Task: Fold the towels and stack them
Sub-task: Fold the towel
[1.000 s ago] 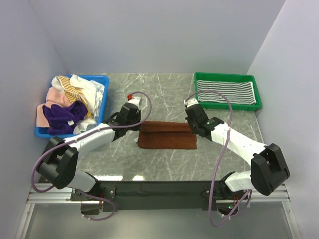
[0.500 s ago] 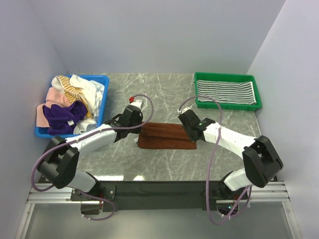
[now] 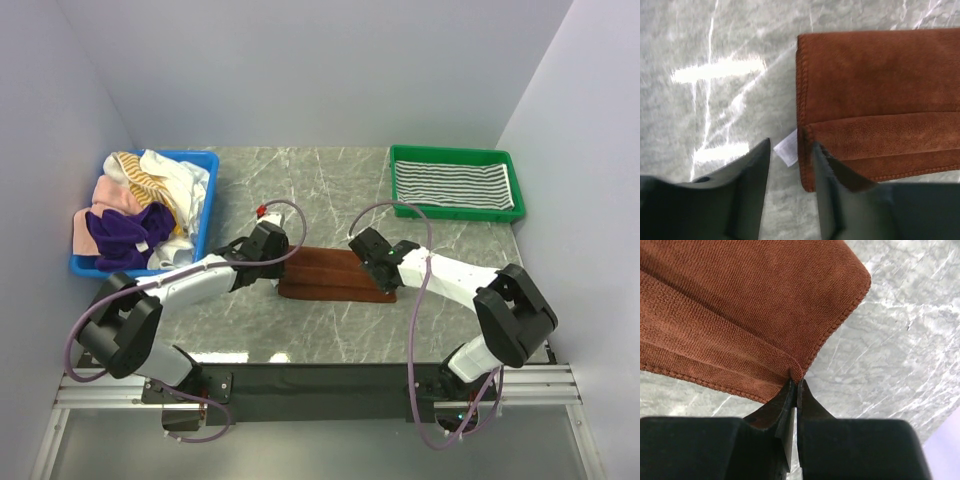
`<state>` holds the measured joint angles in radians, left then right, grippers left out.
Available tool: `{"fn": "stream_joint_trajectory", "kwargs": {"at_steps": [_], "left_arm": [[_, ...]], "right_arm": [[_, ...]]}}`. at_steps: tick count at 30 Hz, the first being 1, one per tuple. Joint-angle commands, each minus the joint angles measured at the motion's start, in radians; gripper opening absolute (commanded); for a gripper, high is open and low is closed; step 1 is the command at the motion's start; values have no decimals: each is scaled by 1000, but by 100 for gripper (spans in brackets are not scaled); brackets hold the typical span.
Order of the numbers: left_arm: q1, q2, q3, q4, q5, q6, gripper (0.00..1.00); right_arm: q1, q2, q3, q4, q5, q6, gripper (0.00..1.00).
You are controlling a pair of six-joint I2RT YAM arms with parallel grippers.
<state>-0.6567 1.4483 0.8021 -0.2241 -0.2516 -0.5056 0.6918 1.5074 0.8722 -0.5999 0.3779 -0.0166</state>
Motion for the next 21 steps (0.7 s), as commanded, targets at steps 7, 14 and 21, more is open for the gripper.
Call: {"fn": "stream_joint_trajectory", "kwargs": {"at_steps": [7, 14, 21], "left_arm": [[-47, -178, -32, -69, -54, -92, 77], [-46, -364, -54, -97, -66, -214, 84], [-47, -206, 104, -96, 0, -251, 75]], "right_arm": [[37, -168, 56, -87, 10, 15, 48], [37, -309, 63, -13, -37, 171, 49], [-11, -241, 73, 103, -49, 381, 45]]}}
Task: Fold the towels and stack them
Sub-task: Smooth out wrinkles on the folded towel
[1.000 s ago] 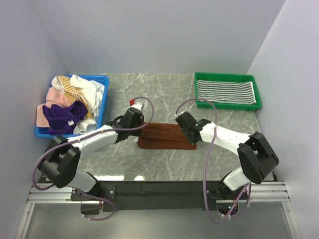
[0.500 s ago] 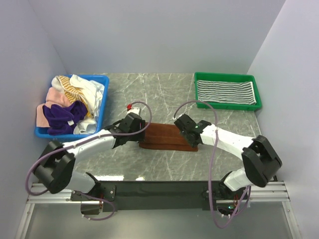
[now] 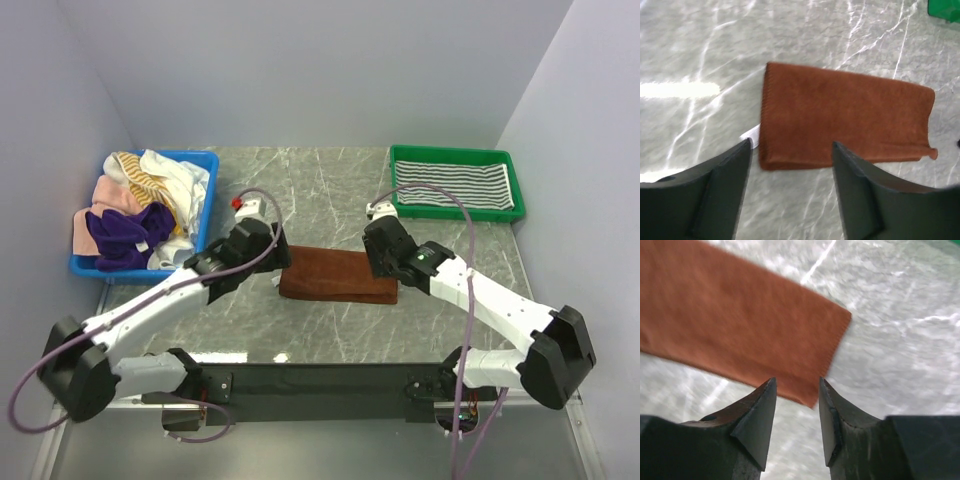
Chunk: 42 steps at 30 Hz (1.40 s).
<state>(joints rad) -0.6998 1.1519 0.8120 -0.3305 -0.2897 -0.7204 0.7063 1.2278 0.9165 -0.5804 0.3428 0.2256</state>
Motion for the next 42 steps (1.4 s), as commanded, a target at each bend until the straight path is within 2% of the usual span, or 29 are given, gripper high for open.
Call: {"fn": "stream_joint_trajectory", "kwargs": {"at_steps": [1, 4, 7, 10, 16, 21, 27, 30, 33, 34, 36, 37, 38, 40, 42], "left_arm": [[-3, 115, 110, 13, 50, -39, 67], [-4, 202, 150, 41, 87, -42, 53], [-4, 278, 158, 64, 109, -50, 44], [-4, 339, 135, 79, 135, -59, 38], [-6, 384, 47, 59, 162, -74, 15], [-3, 347, -57, 15, 135, -86, 9], [2, 321, -99, -24, 100, -111, 4], [2, 277, -96, -50, 86, -111, 9], [2, 227, -63, -73, 67, -105, 28], [0, 218, -51, -77, 63, -102, 41], [0, 194, -2, -85, 61, -99, 56], [0, 187, 30, -81, 66, -96, 68], [2, 183, 48, -74, 63, -94, 73], [2, 178, 79, -59, 54, -91, 77], [5, 201, 116, -10, 47, -86, 74]], "right_arm": [[-30, 51, 22, 96, -27, 152, 45], [-50, 79, -20, 145, -57, 199, 43], [-77, 82, -94, 198, -106, 239, 41], [-106, 73, -180, 252, -169, 262, 40], [-200, 42, -324, 301, -295, 291, 40], [-274, -1, -421, 338, -370, 325, 39], [-318, -43, -446, 350, -364, 333, 39], [-321, -105, -449, 373, -360, 325, 39], [-323, -183, -435, 409, -360, 313, 40], [-323, -203, -430, 424, -363, 311, 40], [-330, -235, -413, 476, -380, 317, 40], [-341, -240, -407, 511, -389, 320, 40], [-341, -235, -401, 531, -389, 330, 41], [-357, -228, -389, 574, -387, 357, 39], [-369, -189, -372, 640, -395, 371, 34]]}}
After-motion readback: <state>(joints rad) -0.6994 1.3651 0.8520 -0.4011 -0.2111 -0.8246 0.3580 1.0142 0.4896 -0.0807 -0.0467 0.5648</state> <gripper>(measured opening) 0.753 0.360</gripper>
